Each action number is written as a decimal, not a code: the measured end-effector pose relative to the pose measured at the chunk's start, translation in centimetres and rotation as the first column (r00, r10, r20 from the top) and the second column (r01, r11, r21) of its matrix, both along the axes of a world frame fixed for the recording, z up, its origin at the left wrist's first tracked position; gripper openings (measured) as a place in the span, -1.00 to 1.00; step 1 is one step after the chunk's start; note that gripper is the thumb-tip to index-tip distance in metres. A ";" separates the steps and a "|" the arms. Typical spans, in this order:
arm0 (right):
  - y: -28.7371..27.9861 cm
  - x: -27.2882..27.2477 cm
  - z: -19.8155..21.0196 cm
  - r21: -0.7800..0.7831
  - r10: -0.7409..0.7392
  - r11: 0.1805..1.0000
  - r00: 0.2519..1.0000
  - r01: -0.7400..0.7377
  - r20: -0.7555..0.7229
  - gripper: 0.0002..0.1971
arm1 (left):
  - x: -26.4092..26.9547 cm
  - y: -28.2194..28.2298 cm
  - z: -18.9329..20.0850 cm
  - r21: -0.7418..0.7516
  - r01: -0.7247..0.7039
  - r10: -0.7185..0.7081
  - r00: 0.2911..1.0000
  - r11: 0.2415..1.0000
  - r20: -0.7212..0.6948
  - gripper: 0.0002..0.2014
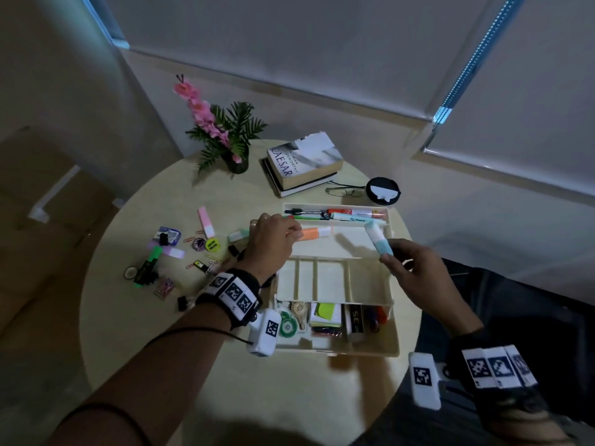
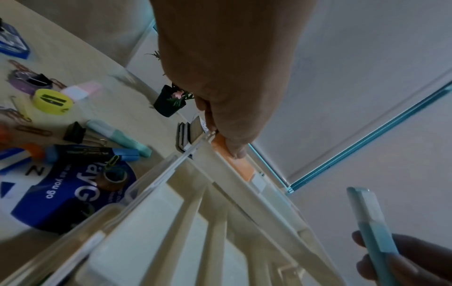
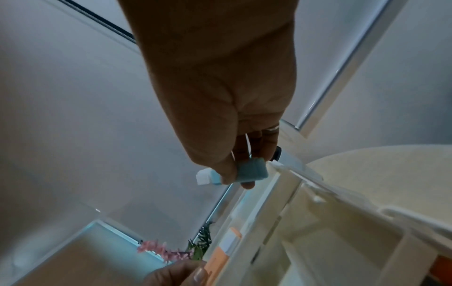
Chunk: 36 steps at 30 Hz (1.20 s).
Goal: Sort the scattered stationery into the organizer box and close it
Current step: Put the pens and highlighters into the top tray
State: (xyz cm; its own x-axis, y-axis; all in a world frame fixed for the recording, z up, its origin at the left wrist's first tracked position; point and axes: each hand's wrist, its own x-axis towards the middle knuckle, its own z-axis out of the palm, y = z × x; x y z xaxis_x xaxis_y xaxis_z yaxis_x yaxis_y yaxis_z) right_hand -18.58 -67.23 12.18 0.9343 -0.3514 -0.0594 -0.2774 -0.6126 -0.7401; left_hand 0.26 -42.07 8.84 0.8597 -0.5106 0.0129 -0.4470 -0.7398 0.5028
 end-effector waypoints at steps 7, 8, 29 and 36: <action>-1.0 2.6 -1.4 -0.505 0.012 0.863 0.996 0.035 0.090 -0.79 | 0.2 -1.3 0.5 0.202 -0.024 -0.015 0.982 0.979 0.191 -0.85; -1.2 3.2 -1.6 -0.528 0.045 0.849 0.995 0.008 0.087 -0.78 | 0.0 -1.5 0.7 0.214 -0.049 0.002 0.977 0.976 0.213 -0.86; -2.1 6.3 -4.8 -0.549 0.217 0.811 0.975 -0.201 -0.037 -0.76 | -0.4 -1.1 0.0 0.119 0.087 -0.105 0.982 0.989 0.157 -0.63; -0.4 6.1 -4.9 -0.491 0.163 0.866 0.982 -0.093 0.100 -0.76 | -1.2 -0.6 -0.5 0.053 0.100 -0.109 0.972 0.994 0.210 -0.67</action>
State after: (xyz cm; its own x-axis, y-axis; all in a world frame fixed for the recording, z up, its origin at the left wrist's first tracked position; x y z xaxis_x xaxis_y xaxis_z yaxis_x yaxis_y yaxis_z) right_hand -12.47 -67.63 7.27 0.9599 -0.1803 0.2148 -0.0917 -0.9256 -0.3672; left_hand -0.94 -42.65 8.32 0.7815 -0.6014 0.1661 -0.6160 -0.7016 0.3582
